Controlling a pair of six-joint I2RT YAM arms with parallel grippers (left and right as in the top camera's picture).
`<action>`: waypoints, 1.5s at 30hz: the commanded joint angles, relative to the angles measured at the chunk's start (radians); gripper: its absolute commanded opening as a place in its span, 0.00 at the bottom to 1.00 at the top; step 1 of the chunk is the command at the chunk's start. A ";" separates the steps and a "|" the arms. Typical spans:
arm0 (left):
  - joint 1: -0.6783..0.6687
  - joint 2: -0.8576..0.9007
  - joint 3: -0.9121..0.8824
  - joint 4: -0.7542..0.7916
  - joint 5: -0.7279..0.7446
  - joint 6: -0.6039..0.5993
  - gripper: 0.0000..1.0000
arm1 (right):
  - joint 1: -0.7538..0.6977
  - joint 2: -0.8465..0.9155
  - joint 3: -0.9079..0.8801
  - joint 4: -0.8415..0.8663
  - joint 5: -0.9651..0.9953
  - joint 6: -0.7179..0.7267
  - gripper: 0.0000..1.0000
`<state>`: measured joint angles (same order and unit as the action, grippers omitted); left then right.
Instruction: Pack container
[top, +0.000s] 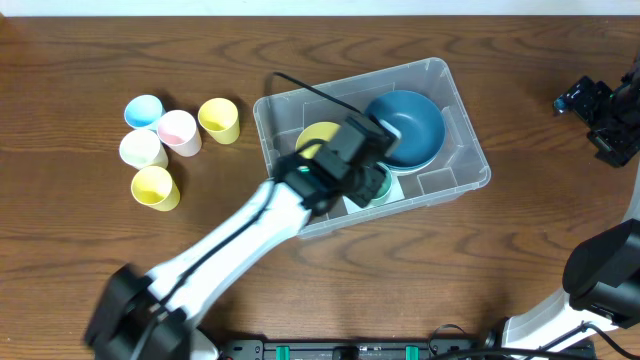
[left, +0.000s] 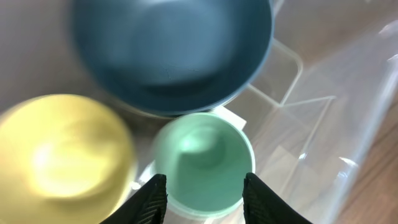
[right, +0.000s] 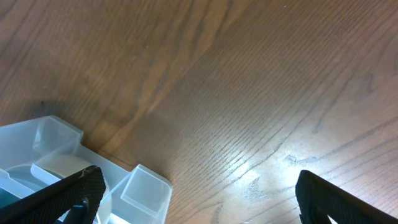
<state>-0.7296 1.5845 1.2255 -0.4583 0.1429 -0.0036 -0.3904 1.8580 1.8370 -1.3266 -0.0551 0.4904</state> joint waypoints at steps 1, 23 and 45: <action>0.034 -0.121 0.019 -0.048 -0.005 -0.017 0.41 | -0.002 -0.007 -0.002 -0.001 0.002 0.010 0.99; -0.057 -0.335 -0.027 -0.648 -0.008 -0.462 0.40 | -0.002 -0.007 -0.002 -0.001 0.002 0.010 0.99; -0.158 0.022 -0.033 -0.566 -0.115 -0.492 0.41 | -0.002 -0.007 -0.002 -0.001 0.002 0.010 0.99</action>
<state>-0.8864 1.5929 1.2030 -1.0332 0.0929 -0.4782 -0.3904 1.8580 1.8370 -1.3266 -0.0551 0.4904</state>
